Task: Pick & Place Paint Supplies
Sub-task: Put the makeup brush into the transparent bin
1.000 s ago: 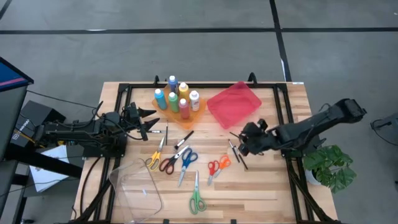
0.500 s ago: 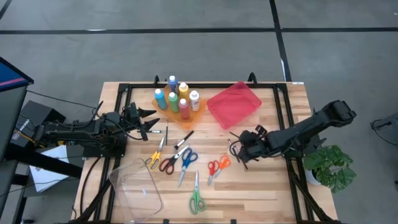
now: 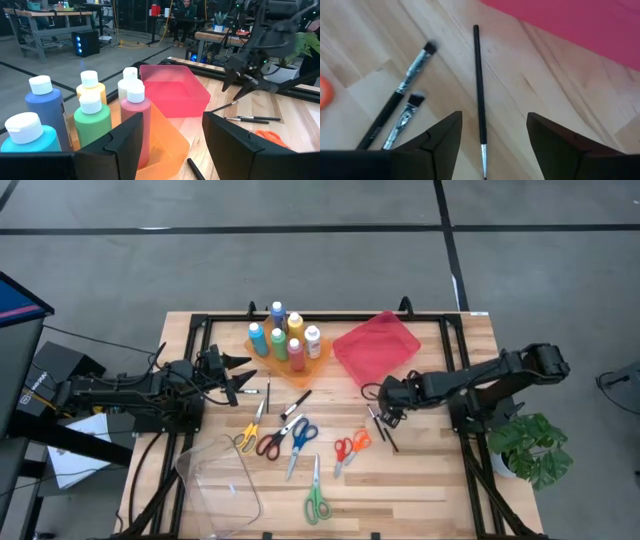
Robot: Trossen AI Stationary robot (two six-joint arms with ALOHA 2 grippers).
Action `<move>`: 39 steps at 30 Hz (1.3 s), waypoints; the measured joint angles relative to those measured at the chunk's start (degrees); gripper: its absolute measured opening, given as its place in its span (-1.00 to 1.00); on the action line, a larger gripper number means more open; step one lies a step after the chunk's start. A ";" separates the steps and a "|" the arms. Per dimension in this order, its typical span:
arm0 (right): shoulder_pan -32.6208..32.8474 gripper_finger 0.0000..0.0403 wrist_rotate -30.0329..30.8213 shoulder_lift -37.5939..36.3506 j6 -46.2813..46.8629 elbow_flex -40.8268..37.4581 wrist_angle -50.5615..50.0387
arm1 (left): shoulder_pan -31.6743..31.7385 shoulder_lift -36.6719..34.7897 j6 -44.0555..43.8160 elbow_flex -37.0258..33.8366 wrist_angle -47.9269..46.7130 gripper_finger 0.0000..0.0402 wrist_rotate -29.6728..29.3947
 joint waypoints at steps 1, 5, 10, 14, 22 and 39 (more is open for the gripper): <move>-1.07 0.08 -1.00 0.31 -1.15 0.00 0.24 | 0.00 -0.02 0.00 0.00 -0.01 0.00 0.00; -4.25 0.06 -3.09 2.52 -4.91 0.00 1.95 | 0.00 0.00 0.00 0.00 -0.01 0.00 0.00; -6.33 0.06 -5.41 6.88 -7.59 0.00 3.14 | 0.00 -0.02 0.02 0.00 -0.03 0.00 0.00; -7.04 0.06 -5.58 8.81 -7.93 0.13 3.42 | 0.00 -0.01 0.00 0.00 -0.03 0.00 0.00; -7.84 -0.05 -9.32 8.35 -8.76 0.07 3.55 | 0.00 -0.01 0.02 0.00 -0.03 0.00 0.02; -7.56 -0.92 -10.29 8.27 -9.38 0.04 2.99 | 0.00 0.01 -0.01 0.00 -0.03 0.00 0.02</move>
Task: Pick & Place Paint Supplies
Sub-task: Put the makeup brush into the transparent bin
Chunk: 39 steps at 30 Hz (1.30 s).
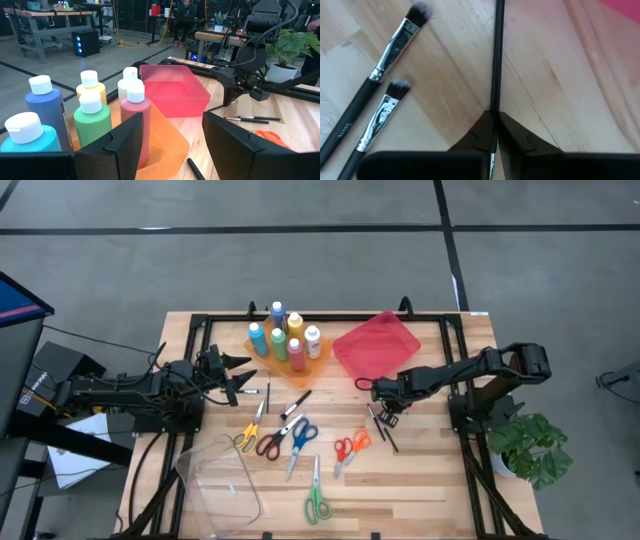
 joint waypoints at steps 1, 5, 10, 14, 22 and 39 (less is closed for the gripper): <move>0.00 -0.91 0.12 0.00 0.02 0.00 0.02 | 0.00 -0.01 -0.11 0.00 0.00 0.00 -0.01; 0.02 -0.97 0.34 -0.03 -0.20 0.00 -0.02 | 0.00 -0.02 -0.16 0.00 0.00 0.00 0.00; 0.77 -0.99 0.84 -1.16 -0.20 -0.12 0.36 | 0.00 -0.02 -0.16 0.00 0.00 0.00 0.00; 2.15 -1.00 1.95 -3.93 0.26 -0.15 0.43 | 0.00 0.00 -0.16 0.00 0.02 0.00 0.00; 2.99 -0.97 -2.71 -8.57 7.18 -0.11 -1.53 | -0.02 0.00 -0.18 0.00 0.02 0.00 0.00; 7.90 0.02 -8.47 0.35 21.50 0.25 -3.38 | -0.01 0.00 -0.18 0.00 0.03 0.00 0.00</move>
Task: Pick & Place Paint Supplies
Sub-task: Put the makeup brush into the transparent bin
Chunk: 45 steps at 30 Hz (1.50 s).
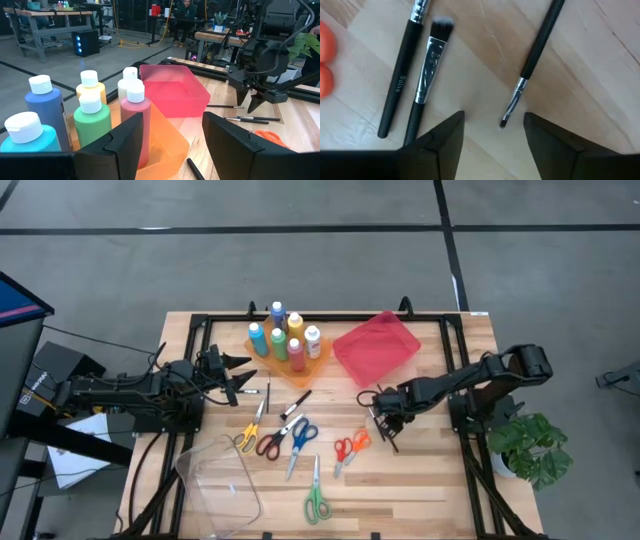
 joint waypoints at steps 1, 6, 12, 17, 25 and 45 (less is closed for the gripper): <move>0.03 0.03 0.00 0.37 -0.02 0.03 -0.10 | 0.01 0.00 0.00 0.00 -0.01 0.00 0.00; -0.07 -0.16 -0.84 1.18 0.01 -0.01 -0.78 | 0.01 -0.02 0.00 0.00 0.01 0.00 0.00; -0.08 -0.79 -1.02 1.05 0.03 -0.10 -1.21 | 0.01 -0.02 0.00 0.00 0.00 0.00 0.00; -0.05 -0.95 -1.21 1.09 1.39 -0.12 -1.15 | 0.01 -0.02 0.00 0.00 0.01 0.00 0.00; 1.15 -0.99 0.85 1.19 3.18 0.63 -1.45 | 0.01 -0.01 -0.01 0.00 0.00 0.00 0.00; 10.23 -1.00 26.69 1.37 0.39 15.69 -1.22 | -0.01 0.00 -2.58 0.00 1.67 0.00 2.11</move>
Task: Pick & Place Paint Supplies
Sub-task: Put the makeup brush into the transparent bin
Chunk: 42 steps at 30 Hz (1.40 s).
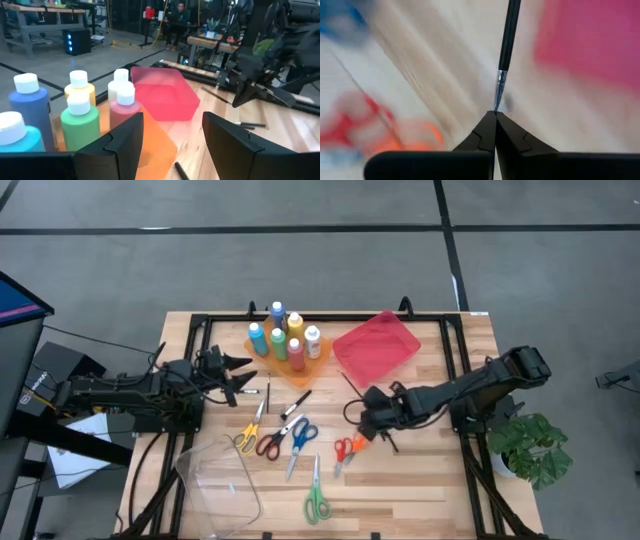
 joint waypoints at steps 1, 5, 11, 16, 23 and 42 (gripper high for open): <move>0.59 -1.00 3.14 -0.03 -1.75 1.07 2.23 | 0.00 0.00 -0.01 -0.08 0.80 0.00 0.01; 1.76 -1.00 10.69 -0.11 -13.58 3.42 16.50 | 0.00 0.01 -0.09 -4.56 12.88 0.00 2.77; 0.83 -1.00 10.71 0.07 -33.29 3.95 38.79 | 0.02 1.53 -0.08 -13.23 36.88 0.06 9.55; -1.44 -1.00 7.58 0.07 -40.44 3.95 48.63 | 0.02 4.45 -0.99 -13.07 42.36 0.27 17.40; -3.89 -1.00 1.22 4.24 -45.28 4.62 58.45 | 0.02 11.17 -3.13 -11.66 46.04 0.45 18.46; -4.79 -1.00 -4.67 16.04 -49.10 11.80 58.93 | -0.14 36.80 -2.66 -3.48 60.00 0.44 28.36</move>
